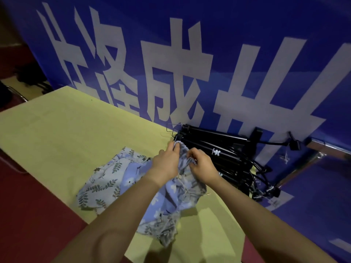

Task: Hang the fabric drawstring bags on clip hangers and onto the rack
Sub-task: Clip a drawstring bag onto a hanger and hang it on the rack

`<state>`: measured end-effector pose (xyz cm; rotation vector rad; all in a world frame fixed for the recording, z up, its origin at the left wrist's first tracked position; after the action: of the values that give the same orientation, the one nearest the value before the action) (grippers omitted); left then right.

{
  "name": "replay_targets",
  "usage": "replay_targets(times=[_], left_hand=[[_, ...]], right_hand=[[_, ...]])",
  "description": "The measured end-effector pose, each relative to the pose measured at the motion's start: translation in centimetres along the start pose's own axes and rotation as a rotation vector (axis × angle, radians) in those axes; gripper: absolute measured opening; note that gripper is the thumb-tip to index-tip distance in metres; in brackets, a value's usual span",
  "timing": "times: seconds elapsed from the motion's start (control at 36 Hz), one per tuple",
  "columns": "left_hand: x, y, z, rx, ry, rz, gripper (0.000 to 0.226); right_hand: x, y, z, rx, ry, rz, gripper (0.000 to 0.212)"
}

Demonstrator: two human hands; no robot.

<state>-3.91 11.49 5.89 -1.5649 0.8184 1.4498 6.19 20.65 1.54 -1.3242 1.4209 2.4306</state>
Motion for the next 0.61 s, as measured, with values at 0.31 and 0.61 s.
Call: replay_targets(times=[0.31, 0.61], left_hand=[[1.9, -0.9, 2.5, -0.104, -0.016, -0.076, 0.069], [3.5, -0.5, 6.2, 0.0, -0.018, -0.044, 0.059]], right_hand=[[-2.0, -5.2, 2.8, 0.148, 0.01, -0.5, 0.047], [-0.9, -9.0, 6.2, 0.135, 0.063, -0.931, 0.064]])
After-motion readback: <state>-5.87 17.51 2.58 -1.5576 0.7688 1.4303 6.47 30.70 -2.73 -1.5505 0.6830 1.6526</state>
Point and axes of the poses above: each hand's wrist, its own z-axis towards the middle knuckle, its own x-axis out of the palm, y = z × x, the point moved 2 cm from there along z, towards the middle knuckle, and after that the axes turned 10 degrees about -y, right-handed, at the moved point
